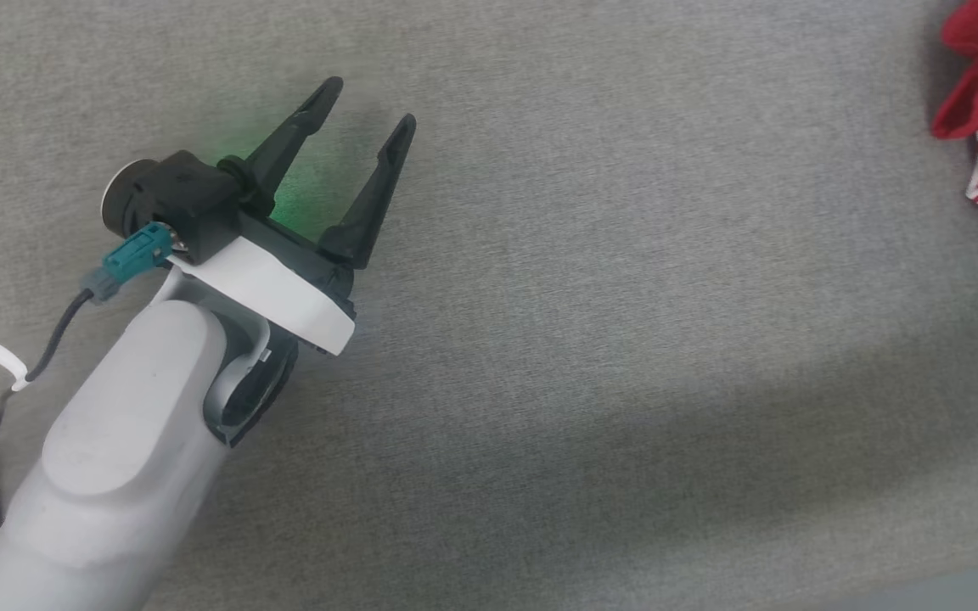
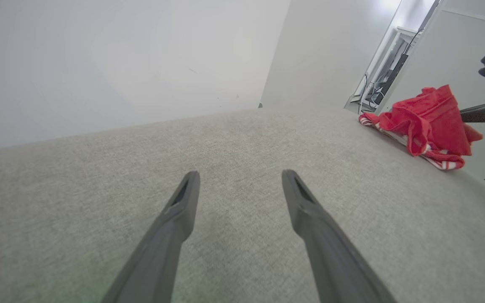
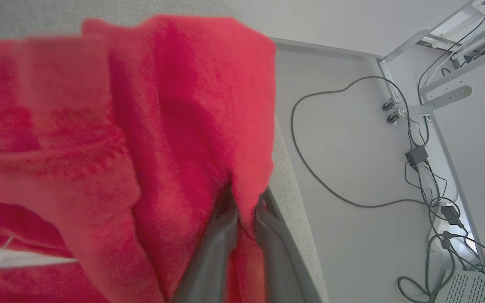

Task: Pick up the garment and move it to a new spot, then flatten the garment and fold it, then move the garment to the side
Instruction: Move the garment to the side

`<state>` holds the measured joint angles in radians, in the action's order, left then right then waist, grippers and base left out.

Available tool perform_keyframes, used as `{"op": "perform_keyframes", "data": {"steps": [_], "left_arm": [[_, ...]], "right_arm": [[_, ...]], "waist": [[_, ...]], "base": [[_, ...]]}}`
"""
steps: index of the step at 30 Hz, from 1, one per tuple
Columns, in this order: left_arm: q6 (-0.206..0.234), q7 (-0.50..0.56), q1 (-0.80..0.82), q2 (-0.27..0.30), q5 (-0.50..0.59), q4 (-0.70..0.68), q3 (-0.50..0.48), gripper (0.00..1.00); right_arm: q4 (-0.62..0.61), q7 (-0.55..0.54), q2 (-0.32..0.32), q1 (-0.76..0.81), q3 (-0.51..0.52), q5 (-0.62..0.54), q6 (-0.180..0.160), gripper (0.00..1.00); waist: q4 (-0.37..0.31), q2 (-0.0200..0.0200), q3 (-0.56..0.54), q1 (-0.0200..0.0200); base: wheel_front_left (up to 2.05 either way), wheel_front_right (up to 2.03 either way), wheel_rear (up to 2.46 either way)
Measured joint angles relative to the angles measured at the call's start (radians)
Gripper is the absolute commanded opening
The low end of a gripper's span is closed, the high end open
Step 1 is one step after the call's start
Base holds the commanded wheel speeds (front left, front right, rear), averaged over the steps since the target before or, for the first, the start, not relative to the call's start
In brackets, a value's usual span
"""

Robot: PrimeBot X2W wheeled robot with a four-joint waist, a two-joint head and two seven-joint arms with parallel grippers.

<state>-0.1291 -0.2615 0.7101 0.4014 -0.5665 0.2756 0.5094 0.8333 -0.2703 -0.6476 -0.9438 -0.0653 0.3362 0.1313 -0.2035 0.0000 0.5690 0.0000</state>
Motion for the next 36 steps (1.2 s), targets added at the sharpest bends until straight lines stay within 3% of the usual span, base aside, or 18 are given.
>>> {"op": "perform_keyframes", "data": {"steps": [1,4,6,21,36], "left_arm": [[0.000,0.000,0.002,0.000,-0.003,0.002,-0.001,1.00],[0.000,0.000,0.003,0.000,-0.005,0.005,-0.011,1.00],[0.000,0.000,0.003,0.002,-0.005,0.005,-0.018,1.00],[0.000,0.000,-0.111,-0.002,-0.005,-0.026,-0.150,1.00],[0.000,0.000,-0.303,-0.028,0.005,-0.040,-0.353,1.00]], "right_arm": [[0.016,0.009,0.004,-0.007,0.002,-0.009,0.000,0.35],[0.059,0.026,0.016,-0.031,0.011,-0.022,0.000,0.42],[0.084,0.033,0.022,-0.044,0.014,-0.031,0.000,1.00],[0.127,0.106,0.027,-0.086,0.000,-0.025,0.000,1.00],[-0.036,0.252,0.073,0.075,-0.092,0.124,0.000,1.00]], "waist": [[0.005,0.0000,0.002,0.0000],[0.018,0.0000,0.004,-0.0001],[0.023,0.0000,0.002,0.0000],[0.030,0.0000,-0.091,0.0000],[0.078,0.0000,-0.264,0.0000]], "base": [[0.00,0.00,0.00],[0.00,0.00,0.00],[0.00,0.00,0.00],[0.00,0.00,0.00],[0.00,0.00,0.00]]}}
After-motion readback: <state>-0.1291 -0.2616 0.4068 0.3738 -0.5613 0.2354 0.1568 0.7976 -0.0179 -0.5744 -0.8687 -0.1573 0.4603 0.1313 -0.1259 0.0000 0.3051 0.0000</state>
